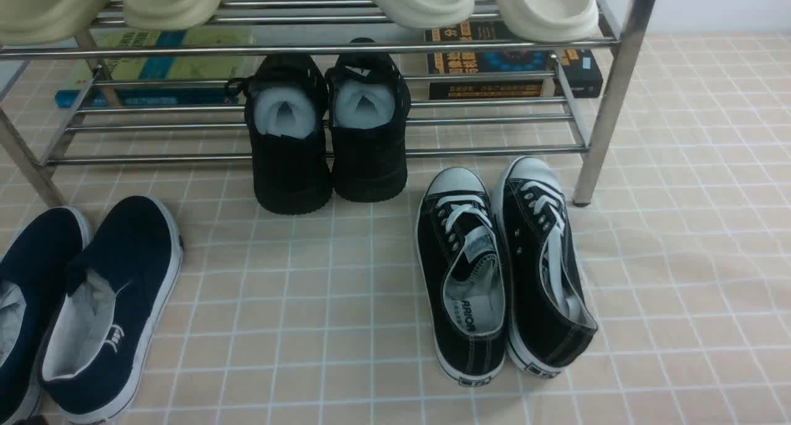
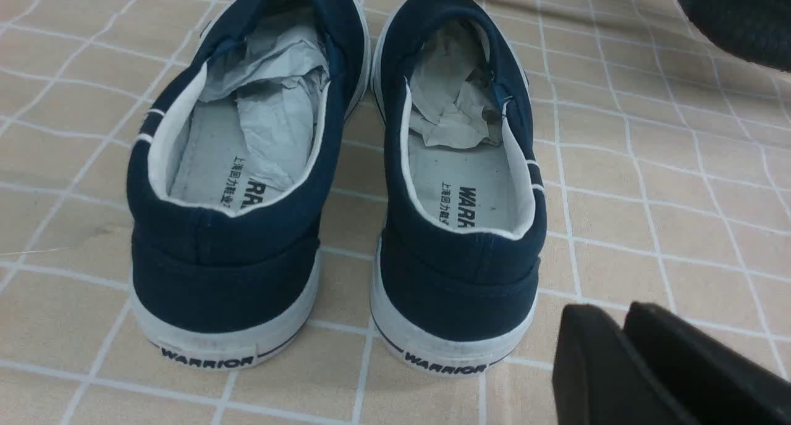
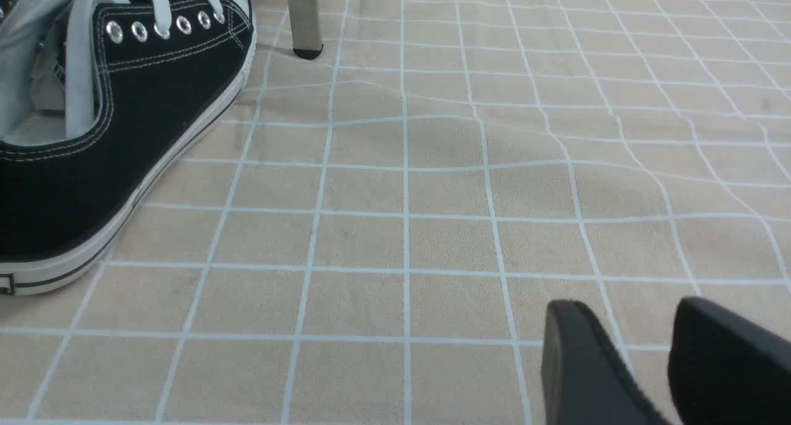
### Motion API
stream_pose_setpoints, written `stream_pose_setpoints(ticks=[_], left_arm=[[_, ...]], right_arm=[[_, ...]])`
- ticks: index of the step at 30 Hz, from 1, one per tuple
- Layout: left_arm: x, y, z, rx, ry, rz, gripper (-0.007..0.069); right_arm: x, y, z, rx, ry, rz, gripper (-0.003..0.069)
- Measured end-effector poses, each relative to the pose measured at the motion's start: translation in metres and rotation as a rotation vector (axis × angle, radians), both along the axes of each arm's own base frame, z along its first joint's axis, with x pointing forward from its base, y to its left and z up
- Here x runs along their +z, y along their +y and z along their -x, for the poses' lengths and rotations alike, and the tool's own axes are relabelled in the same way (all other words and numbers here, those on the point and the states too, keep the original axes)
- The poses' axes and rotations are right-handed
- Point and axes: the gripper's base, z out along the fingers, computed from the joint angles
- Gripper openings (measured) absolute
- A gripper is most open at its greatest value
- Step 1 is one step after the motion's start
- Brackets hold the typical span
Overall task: Take the shoes off the shelf from the light coffee tablecloth by hand.
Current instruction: 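Grasp a shoe standing on the lower shelf of the shoe rack with the left gripper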
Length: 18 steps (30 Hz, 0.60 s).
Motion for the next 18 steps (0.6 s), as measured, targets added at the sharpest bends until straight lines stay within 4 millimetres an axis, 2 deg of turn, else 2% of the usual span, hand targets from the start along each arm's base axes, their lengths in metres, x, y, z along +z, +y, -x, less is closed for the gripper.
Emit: stream_pose_setpoints(ticks=[18], left_arm=[[0.0,0.0,0.0,0.0,0.0,-0.001,0.0125]], right_arm=[[0.0,0.0,0.0,0.0,0.0,0.0,0.0241]])
